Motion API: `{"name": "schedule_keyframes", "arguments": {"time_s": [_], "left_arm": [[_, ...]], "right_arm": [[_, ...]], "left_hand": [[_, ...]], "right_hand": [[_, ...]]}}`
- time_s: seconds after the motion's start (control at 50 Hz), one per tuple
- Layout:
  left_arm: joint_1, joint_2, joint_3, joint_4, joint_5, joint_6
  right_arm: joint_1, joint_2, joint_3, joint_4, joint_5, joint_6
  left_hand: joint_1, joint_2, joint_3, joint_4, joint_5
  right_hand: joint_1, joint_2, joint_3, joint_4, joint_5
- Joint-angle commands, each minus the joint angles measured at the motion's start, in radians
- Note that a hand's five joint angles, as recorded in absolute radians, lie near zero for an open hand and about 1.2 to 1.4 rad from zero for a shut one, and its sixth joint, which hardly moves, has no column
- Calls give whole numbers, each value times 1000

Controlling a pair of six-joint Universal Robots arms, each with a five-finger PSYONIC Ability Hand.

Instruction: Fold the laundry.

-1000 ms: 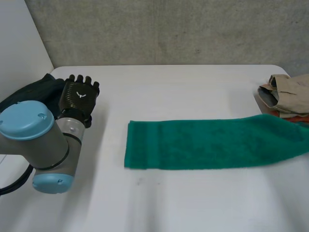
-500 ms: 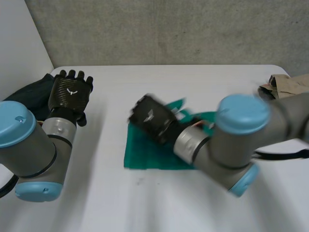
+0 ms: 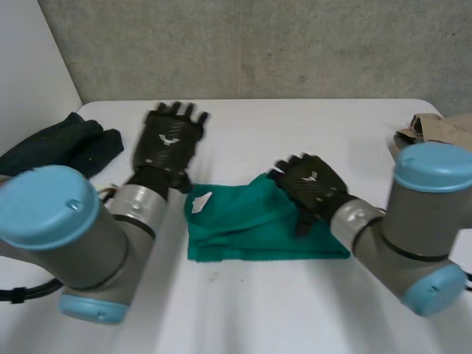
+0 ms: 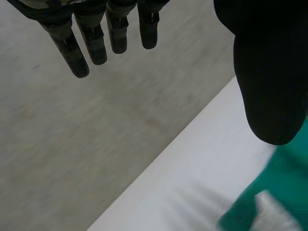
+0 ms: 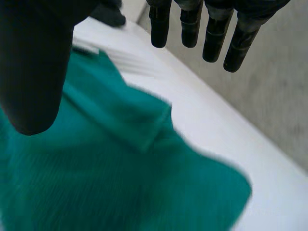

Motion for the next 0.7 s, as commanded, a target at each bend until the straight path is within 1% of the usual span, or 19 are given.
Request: {"name": "schedule_keyframes", "arguments": {"time_s": [0.02, 0.08, 0.1, 0.14, 0.18, 0.22, 0.32, 0.36, 0.38, 0.46, 0.48, 0.56, 0.62, 0.7], "left_arm": [[-106, -131, 75, -46, 59, -25], [-117, -185, 126, -81, 59, -25], [-119, -221, 165, -115, 59, -24], [-120, -252, 196, -140, 59, -22], [-117, -304, 250, -175, 59, -22], [-116, -337, 284, -190, 57, -21], [-105, -413, 365, -218, 50, -16], [-99, -438, 402, -218, 31, -18], [-94, -446, 416, -218, 21, -18], [-31, -473, 479, -220, -117, 1], [-13, -479, 492, -218, -184, 37], [9, -470, 488, -204, -285, 169], [2, -464, 467, -200, -283, 194], [-14, -438, 414, -200, -256, 160]], "right_arm": [[-62, -10, 115, 6, -9, -31], [-66, -10, 127, 6, -4, -57], [-66, -8, 129, 6, -3, -62], [-70, -7, 133, 6, -1, -66], [-73, -4, 135, 4, -1, -66], [-76, -1, 136, 4, -3, -68], [-74, 3, 141, 3, -3, -68], [-74, 3, 141, 3, -3, -68], [-74, 3, 142, 3, -3, -68], [-76, 3, 142, -4, -1, -68], [-76, 4, 142, -5, -1, -68], [-77, 3, 141, -10, 2, -68], [-79, 3, 142, -11, 3, -70], [-79, 4, 142, -17, 8, -73]], "left_hand": [[-16, -22, -29, -22, -39], [-4, -10, -17, -10, -27], [-1, -7, -14, -7, -24], [-1, -7, -14, -7, -24], [-1, -7, -14, -7, -24], [2, -4, -11, -4, -21], [5, -1, -8, -1, -18], [34, 28, 21, 28, 11], [48, 43, 36, 43, 26], [81, 75, 68, 75, 58], [81, 75, 68, 75, 58], [55, 49, 42, 49, 32], [31, 25, 18, 25, 8], [25, 19, 13, 19, 2]], "right_hand": [[-30, -50, -42, -63, -68], [-30, -50, -42, -63, -68], [-17, -37, -29, -50, -55], [77, 57, 65, 44, 38], [118, 98, 106, 85, 80], [185, 165, 174, 153, 147], [221, 201, 209, 188, 183], [253, 233, 242, 221, 215], [268, 248, 256, 235, 230], [309, 289, 297, 276, 271], [309, 289, 297, 276, 271], [315, 295, 303, 282, 277], [353, 333, 341, 320, 315], [388, 368, 377, 356, 350]]}}
